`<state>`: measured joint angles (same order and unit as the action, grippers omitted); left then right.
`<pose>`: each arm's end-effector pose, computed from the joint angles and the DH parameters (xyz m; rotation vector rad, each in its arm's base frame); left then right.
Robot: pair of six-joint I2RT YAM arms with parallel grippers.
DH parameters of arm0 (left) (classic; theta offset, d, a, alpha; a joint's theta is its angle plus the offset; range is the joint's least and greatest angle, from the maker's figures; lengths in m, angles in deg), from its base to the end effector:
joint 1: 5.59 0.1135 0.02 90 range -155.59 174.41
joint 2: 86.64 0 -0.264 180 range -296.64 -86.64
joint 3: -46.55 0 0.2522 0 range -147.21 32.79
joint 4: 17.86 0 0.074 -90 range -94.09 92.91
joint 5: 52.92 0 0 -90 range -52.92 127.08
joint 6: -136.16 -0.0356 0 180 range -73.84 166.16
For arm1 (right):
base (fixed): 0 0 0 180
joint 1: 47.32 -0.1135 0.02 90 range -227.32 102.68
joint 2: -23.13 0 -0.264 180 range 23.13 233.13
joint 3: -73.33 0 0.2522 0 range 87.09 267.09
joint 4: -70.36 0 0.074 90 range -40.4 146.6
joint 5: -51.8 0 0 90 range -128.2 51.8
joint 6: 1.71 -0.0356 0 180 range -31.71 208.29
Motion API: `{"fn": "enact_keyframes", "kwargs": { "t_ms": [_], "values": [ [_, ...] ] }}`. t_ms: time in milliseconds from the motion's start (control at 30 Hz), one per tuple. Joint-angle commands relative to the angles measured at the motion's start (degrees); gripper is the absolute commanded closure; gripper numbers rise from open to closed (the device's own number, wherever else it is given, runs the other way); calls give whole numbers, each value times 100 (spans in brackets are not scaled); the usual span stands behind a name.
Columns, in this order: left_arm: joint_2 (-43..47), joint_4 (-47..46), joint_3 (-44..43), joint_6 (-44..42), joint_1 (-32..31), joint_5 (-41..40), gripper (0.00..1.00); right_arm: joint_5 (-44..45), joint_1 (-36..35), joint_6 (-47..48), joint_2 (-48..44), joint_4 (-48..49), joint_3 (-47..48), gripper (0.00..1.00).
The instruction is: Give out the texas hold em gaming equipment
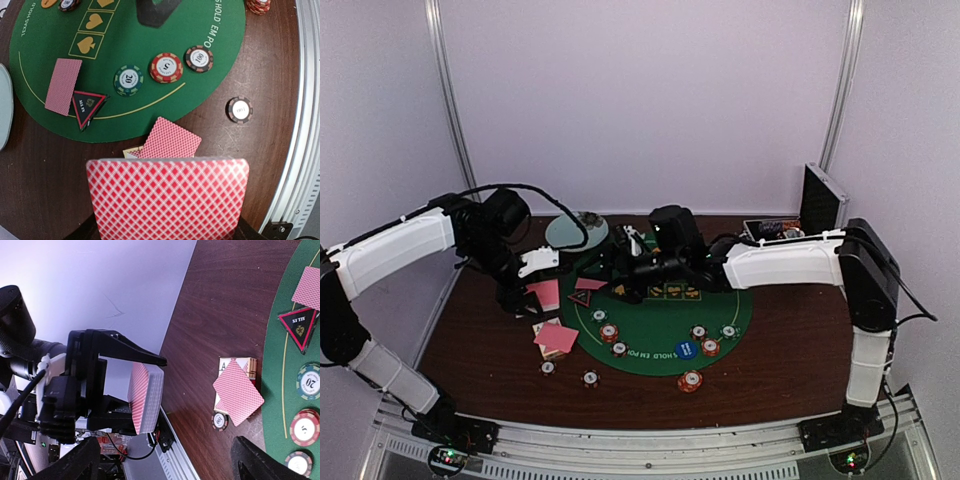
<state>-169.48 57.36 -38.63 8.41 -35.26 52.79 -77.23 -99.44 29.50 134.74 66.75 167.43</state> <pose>0.2307 -0.1425 0.2823 1.6046 2.3002 -0.3561 0.2602 0.3710 0.2464 -0.4300 2.3605 1.7854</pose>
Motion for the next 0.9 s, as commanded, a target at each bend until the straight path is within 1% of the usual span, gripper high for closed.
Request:
{"fn": "enact_keyframes", "kwargs": {
  "t_ms": [0, 200, 533, 867],
  "values": [
    [-29, -52, -302, 150, 26, 252, 88, -222, -97, -374, 329, 577, 240, 8],
    [-103, 13, -420, 207, 23, 354, 88, -346, -209, -532, 489, 814, 308, 14],
    [-119, 17, -468, 232, 23, 357, 88, -537, -296, -751, 851, 973, 765, 16],
    [-162, 55, -531, 236, 23, 422, 89, -675, -402, -910, 1254, 991, 1210, 21]
  ]
}}
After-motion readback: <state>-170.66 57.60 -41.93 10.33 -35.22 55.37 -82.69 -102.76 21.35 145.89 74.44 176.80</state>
